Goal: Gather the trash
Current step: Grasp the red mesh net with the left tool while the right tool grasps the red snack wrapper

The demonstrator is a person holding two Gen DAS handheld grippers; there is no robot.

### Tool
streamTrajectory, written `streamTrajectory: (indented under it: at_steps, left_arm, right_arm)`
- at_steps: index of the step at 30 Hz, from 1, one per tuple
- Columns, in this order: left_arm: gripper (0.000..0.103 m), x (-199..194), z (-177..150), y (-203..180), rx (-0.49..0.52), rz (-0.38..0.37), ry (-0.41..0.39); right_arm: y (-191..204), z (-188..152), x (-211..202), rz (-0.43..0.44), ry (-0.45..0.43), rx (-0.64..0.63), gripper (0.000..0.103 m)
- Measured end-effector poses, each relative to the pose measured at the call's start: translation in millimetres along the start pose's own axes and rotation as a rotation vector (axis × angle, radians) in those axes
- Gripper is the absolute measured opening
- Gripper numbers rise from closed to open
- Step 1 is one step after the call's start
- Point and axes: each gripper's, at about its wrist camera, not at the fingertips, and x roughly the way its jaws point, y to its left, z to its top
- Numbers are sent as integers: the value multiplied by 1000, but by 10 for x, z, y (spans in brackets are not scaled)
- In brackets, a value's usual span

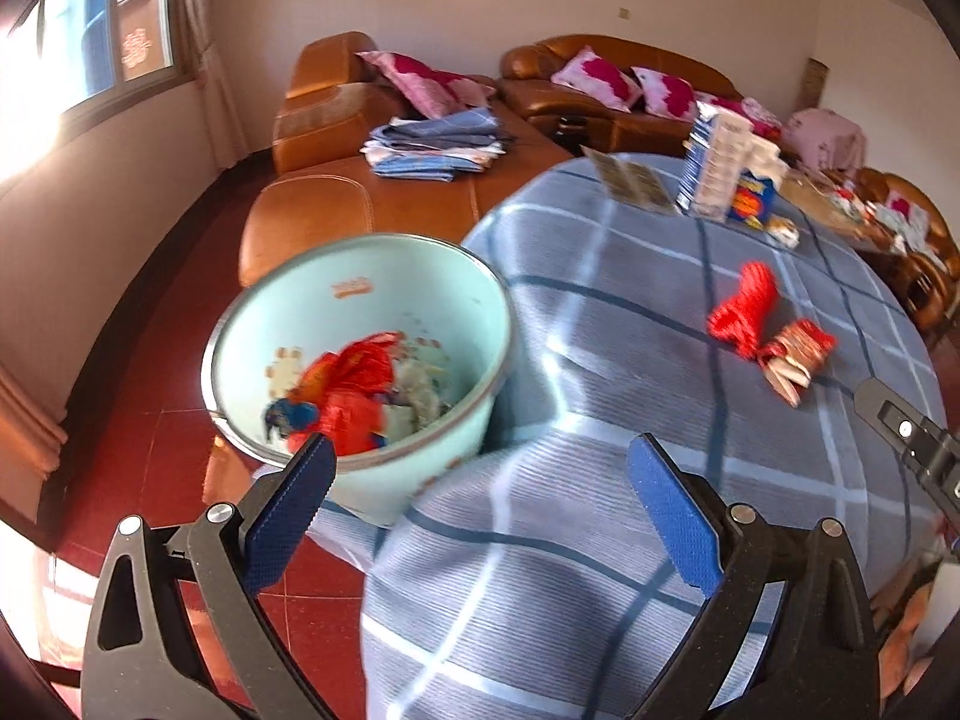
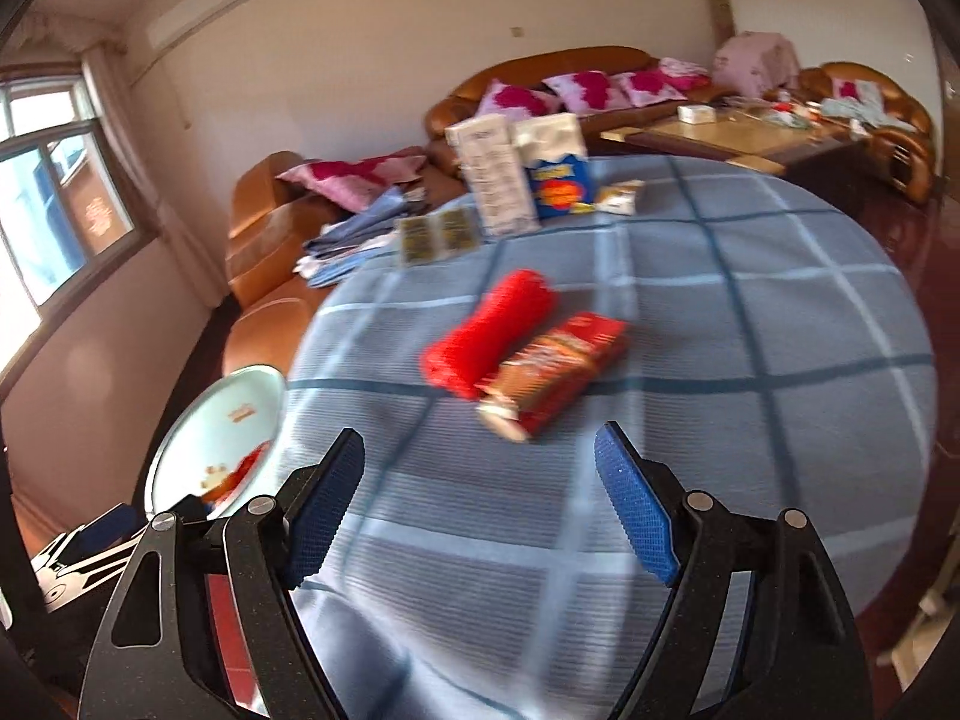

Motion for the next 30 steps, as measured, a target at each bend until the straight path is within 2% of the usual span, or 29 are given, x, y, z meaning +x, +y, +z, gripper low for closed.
streamTrajectory:
  at_steps: [6, 14, 19, 22, 27, 29, 30]
  left_arm:
    - [96, 157, -61, -214, 61, -35, 26]
    - [96, 300, 101, -226, 53, -31, 22]
    - [96, 358, 228, -173, 38, -16, 14]
    - [96, 399, 308, -162, 33, -14, 14]
    - [95, 487, 438, -290, 59, -37, 9]
    - [95, 520, 502, -419, 84, -67, 4]
    - [95, 530, 526, -469, 94, -76, 1]
  right_arm:
    - [-387, 41, 123, -34, 35, 108, 59]
    - [-389, 335, 660, -40, 104, 213, 58]
    - [-212, 417, 995, -75, 165, 185, 57]
    - [-171, 423, 1037, -100, 163, 132, 47]
    - [-255, 466, 960, -84, 188, 35, 42]
    - [-356, 498, 863, -94, 167, 6, 26]
    - [-421, 521, 811, -129, 158, -22, 25]
